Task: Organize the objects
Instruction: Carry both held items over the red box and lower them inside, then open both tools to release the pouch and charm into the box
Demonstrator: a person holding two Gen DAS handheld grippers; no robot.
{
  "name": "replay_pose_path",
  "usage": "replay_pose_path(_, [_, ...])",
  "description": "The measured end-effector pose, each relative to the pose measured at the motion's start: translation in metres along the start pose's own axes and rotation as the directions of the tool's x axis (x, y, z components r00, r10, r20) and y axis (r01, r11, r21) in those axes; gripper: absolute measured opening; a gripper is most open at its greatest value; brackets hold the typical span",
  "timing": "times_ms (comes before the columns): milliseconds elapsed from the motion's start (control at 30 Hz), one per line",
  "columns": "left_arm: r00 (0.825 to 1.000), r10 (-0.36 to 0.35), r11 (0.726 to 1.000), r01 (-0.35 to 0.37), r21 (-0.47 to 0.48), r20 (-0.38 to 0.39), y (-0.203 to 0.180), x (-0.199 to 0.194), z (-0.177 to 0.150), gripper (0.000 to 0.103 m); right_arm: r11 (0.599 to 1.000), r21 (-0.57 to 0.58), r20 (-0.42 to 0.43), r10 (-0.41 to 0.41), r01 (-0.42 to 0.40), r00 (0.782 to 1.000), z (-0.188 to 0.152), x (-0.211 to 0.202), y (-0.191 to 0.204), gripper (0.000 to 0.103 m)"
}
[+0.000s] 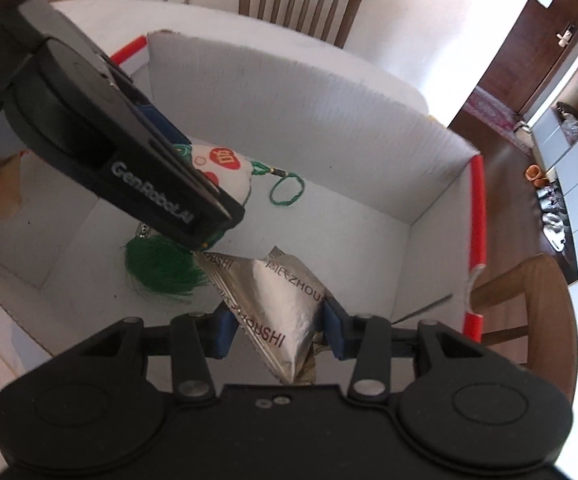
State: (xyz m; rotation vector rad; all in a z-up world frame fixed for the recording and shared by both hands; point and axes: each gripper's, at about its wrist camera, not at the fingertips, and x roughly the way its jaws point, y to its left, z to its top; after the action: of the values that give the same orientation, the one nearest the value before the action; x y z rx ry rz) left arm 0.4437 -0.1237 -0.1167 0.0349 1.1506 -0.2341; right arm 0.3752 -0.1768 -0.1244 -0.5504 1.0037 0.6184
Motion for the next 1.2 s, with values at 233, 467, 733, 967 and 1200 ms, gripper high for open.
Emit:
replay_pose_path(233, [0.998, 0.017, 1.000, -0.015, 0.027, -0.064, 0.001, 0.015, 0.004, 0.068, 1.000, 0.010, -0.035, 0.022, -0.022, 0.999, -0.003, 0.012, 0.006, 0.044])
replay_pose_path(467, [0.995, 0.016, 0.999, -0.011, 0.049, -0.098, 0.002, 0.023, 0.004, 0.073, 0.999, 0.005, -0.050, 0.048, -0.048, 0.998, -0.008, 0.018, -0.003, 0.045])
replay_pose_path(733, [0.998, -0.012, 1.000, 0.012, 0.009, -0.066, 0.008, 0.013, 0.005, 0.082, 0.997, 0.036, -0.008, 0.064, -0.064, 0.998, -0.007, 0.011, -0.010, 0.064])
replay_pose_path(967, [0.999, -0.040, 0.999, 0.040, -0.013, -0.010, 0.013, -0.011, 0.003, 0.082, 0.995, 0.057, 0.037, 0.074, -0.076, 0.997, -0.008, -0.003, -0.011, 0.064])
replay_pose_path(1200, [0.996, -0.066, 0.997, 0.068, -0.021, 0.061, 0.011, -0.038, 0.000, 0.082, 0.986, 0.121, 0.089, 0.100, -0.110, 0.991, -0.011, -0.018, -0.016, 0.068])
